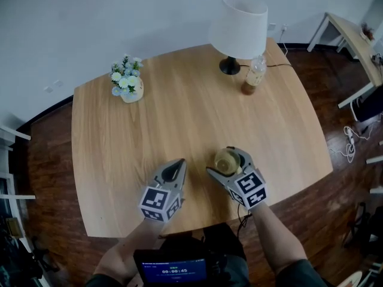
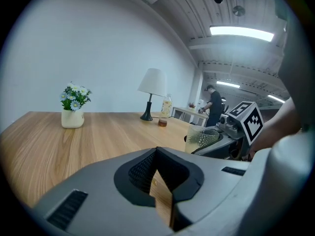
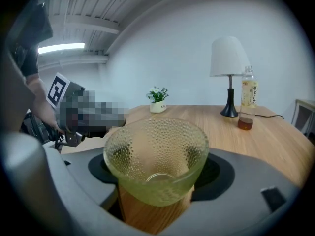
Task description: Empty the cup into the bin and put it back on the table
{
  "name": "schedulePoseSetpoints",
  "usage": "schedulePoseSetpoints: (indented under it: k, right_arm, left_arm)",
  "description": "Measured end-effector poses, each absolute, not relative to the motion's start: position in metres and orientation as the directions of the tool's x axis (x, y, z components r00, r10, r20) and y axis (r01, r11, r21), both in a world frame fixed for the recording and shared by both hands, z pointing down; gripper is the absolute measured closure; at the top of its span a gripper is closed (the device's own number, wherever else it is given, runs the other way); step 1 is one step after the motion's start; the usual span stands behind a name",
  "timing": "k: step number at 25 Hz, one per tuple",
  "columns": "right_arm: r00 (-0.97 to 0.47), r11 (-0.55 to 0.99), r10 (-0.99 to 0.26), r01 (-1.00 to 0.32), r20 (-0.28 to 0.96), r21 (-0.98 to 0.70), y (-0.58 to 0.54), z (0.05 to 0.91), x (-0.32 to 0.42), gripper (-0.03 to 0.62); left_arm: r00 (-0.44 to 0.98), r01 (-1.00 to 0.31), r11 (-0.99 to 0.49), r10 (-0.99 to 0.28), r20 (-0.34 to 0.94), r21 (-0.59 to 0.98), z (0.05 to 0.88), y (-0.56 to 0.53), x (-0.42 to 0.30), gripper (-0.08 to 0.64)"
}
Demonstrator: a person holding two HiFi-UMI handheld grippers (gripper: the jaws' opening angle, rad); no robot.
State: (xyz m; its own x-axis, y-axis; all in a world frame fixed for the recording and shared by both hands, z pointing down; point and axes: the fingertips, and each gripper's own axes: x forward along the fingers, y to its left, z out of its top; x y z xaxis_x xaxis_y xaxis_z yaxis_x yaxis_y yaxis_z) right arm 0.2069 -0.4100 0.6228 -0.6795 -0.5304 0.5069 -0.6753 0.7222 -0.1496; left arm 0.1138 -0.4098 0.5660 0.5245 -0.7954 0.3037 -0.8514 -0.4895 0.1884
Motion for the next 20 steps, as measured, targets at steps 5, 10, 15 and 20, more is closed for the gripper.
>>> schedulePoseSetpoints:
  k: [5,10,15,20]
  right_arm:
    - [-0.699,0.739,-0.510,-0.654,0.502,-0.161,-0.416,0.635,0.201,0.190]
    - [-0.687,0.733,-0.519,-0.664,0.509,-0.148,-0.421,0.644,0.199,0.189]
    - [-0.706,0.743,-0.519,-0.651,0.481,-0.154,-0.420,0.646,0.198,0.189]
    - [-0.717,0.774,-0.506,-0.623,0.478,-0.114,-0.415,0.649,0.199,0.186]
  left_arm:
    - [0.518,-0.855,-0.479,-0.796,0.312,0.198,0.575,-0.419,0.117,0.560]
    - [0.510,-0.860,-0.472,-0.800,0.315,0.193,0.582,-0.424,0.114,0.560]
    - [0.508,-0.861,-0.469,-0.797,0.327,0.195,0.589,-0.429,0.114,0.560]
    - [0.509,-0.861,-0.470,-0.791,0.339,0.196,0.596,-0.428,0.115,0.560]
